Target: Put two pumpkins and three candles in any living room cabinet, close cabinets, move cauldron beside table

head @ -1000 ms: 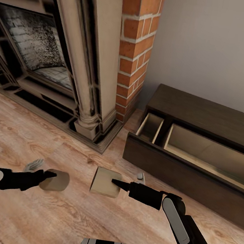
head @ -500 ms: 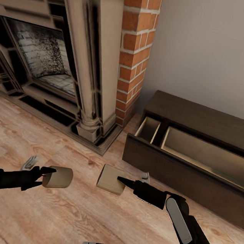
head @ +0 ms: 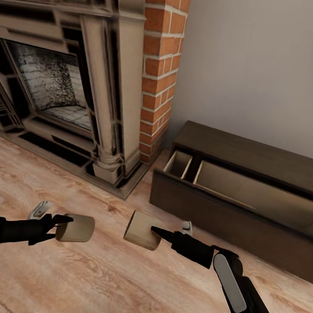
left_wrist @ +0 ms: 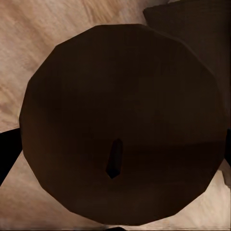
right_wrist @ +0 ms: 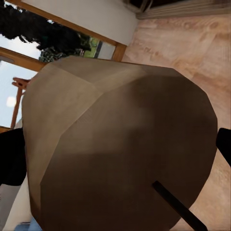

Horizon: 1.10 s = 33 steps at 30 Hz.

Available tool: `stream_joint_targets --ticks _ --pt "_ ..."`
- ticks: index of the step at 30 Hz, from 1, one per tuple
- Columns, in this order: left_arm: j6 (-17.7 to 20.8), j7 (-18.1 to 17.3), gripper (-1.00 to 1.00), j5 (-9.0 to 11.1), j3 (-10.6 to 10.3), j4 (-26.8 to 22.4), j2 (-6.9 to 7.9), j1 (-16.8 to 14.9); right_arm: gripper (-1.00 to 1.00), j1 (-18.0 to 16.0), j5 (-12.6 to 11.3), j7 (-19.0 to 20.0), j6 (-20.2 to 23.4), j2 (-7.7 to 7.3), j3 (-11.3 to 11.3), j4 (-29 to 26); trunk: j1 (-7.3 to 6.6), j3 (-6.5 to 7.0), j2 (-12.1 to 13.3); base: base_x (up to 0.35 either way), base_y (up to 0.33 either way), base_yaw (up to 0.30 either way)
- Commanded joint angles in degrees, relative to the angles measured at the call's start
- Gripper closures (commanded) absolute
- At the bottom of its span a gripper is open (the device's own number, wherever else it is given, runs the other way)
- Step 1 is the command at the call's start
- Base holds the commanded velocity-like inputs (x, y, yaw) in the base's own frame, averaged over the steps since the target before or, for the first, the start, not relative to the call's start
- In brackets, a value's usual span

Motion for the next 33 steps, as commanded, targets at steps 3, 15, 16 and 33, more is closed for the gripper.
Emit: stream_joint_targets --ticks 3,15,16,33 --pt "0.1 0.5 1.0 0.5 -0.7 -0.1 -0.06 0.0 1.0 0.0 -0.3 0.0 0.3 -0.03 0.0 0.0 -0.12 0.8 0.0 -0.339 0.0 -0.245" --pt "0.0 0.6 1.0 -0.1 -1.3 -2.3 -0.01 0.0 1.0 0.0 -0.4 0.0 0.3 -0.03 0.0 0.0 -0.2 2.11 0.1 -0.321 -0.039 -0.247" --pt "0.0 0.6 1.0 -0.1 -1.3 -2.3 -0.04 0.0 1.0 0.0 -0.4 0.0 0.3 -0.03 0.0 0.0 -0.2 2.17 0.1 -0.255 -0.162 -0.247" --pt "-0.1 0.7 1.0 -0.2 -1.3 -2.3 -0.09 0.1 1.0 0.0 -0.1 -0.5 0.3 -0.03 0.1 -0.2 -0.2 2.7 0.1 -0.047 -0.285 -0.159"
